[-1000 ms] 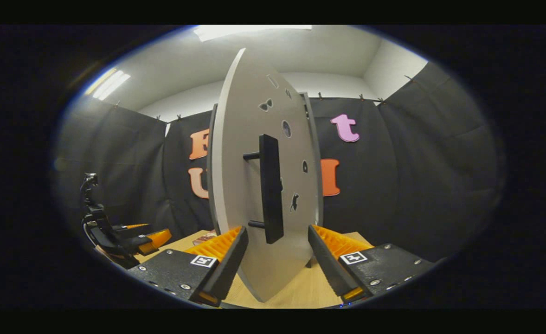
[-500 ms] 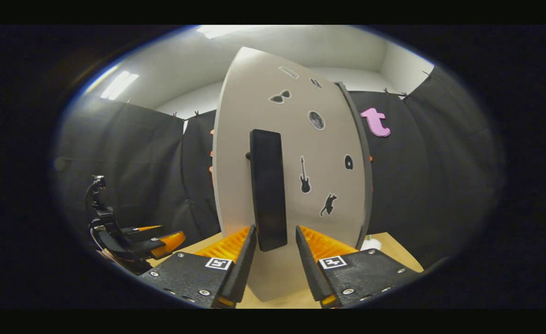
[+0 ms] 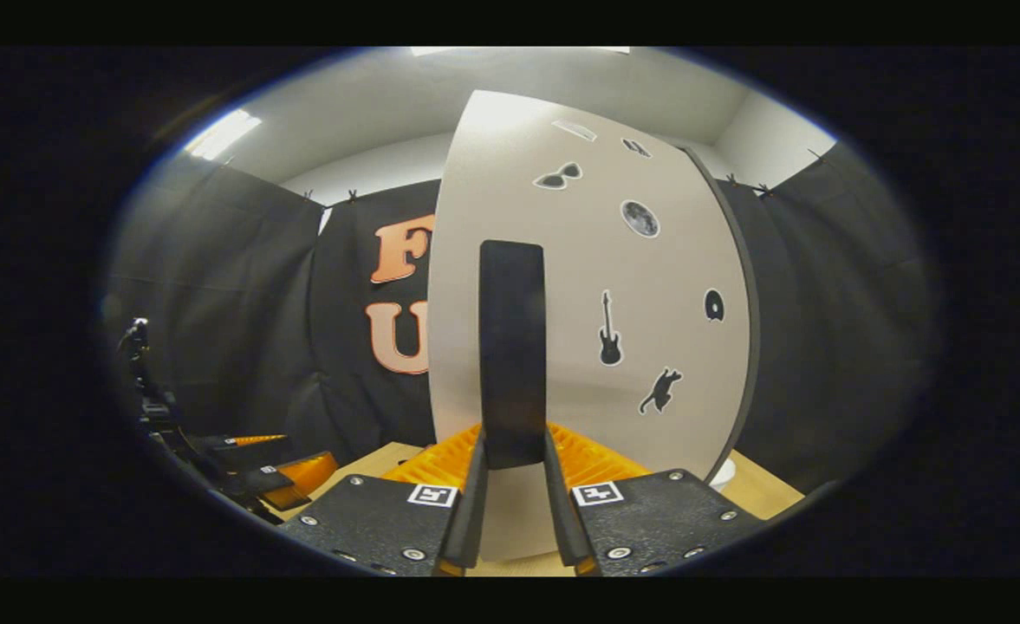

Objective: Open the cabinet door with the right hand, grasp the bottle in the cabinet with the left hand and place it on the coaster, then close the cabinet door with the right hand.

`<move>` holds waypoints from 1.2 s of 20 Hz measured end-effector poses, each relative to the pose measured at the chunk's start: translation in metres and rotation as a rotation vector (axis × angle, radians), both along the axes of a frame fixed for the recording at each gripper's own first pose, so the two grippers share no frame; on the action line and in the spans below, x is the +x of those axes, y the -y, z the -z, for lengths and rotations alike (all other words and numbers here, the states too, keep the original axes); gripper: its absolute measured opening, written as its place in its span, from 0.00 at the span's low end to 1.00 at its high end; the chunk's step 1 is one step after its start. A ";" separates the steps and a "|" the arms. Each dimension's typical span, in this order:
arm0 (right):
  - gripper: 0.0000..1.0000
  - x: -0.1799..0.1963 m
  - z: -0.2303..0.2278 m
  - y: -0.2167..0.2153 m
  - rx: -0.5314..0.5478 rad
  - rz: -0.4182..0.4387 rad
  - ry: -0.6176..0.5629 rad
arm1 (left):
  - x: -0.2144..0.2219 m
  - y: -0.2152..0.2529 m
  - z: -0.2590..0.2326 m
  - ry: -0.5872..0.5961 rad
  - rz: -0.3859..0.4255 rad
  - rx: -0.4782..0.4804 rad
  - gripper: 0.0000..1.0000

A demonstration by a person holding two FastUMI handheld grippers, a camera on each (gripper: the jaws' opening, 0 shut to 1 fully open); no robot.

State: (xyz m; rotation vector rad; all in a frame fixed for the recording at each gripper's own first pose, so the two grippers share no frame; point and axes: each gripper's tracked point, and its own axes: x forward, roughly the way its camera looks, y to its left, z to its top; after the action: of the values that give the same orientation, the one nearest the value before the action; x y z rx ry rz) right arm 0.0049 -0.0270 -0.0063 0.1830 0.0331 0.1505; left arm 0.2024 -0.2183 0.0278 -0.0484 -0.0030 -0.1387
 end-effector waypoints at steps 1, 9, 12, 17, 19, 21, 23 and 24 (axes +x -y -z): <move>0.34 0.005 0.001 -0.003 0.002 0.006 -0.007 | 0.001 0.001 0.001 -0.009 0.012 -0.012 0.97; 0.34 0.035 0.005 -0.021 0.046 -0.029 -0.034 | 0.012 -0.014 -0.007 0.002 -0.067 -0.065 0.96; 0.34 0.044 0.006 -0.022 0.052 -0.044 -0.034 | 0.014 -0.022 -0.010 0.020 -0.109 -0.047 0.96; 0.34 0.051 0.004 -0.030 0.022 -0.053 -0.030 | 0.014 -0.021 -0.009 0.013 -0.137 -0.054 0.96; 0.34 0.054 0.004 -0.031 0.031 -0.055 -0.028 | 0.014 -0.024 -0.007 0.005 -0.149 -0.045 0.96; 0.36 0.055 0.004 -0.033 0.034 -0.058 -0.031 | 0.012 -0.026 -0.006 0.002 -0.161 -0.045 0.96; 0.36 0.056 0.004 -0.033 0.040 -0.055 -0.030 | 0.011 -0.028 -0.005 -0.009 -0.170 -0.046 0.96; 0.37 0.057 0.004 -0.033 0.040 -0.052 -0.028 | 0.010 -0.029 -0.004 -0.012 -0.174 -0.048 0.98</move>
State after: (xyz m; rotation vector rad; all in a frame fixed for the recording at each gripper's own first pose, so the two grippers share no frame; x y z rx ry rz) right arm 0.0620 0.0056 -0.0105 0.2240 0.0629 0.2005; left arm 0.2125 -0.1897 0.0319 -0.0967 0.0010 0.0359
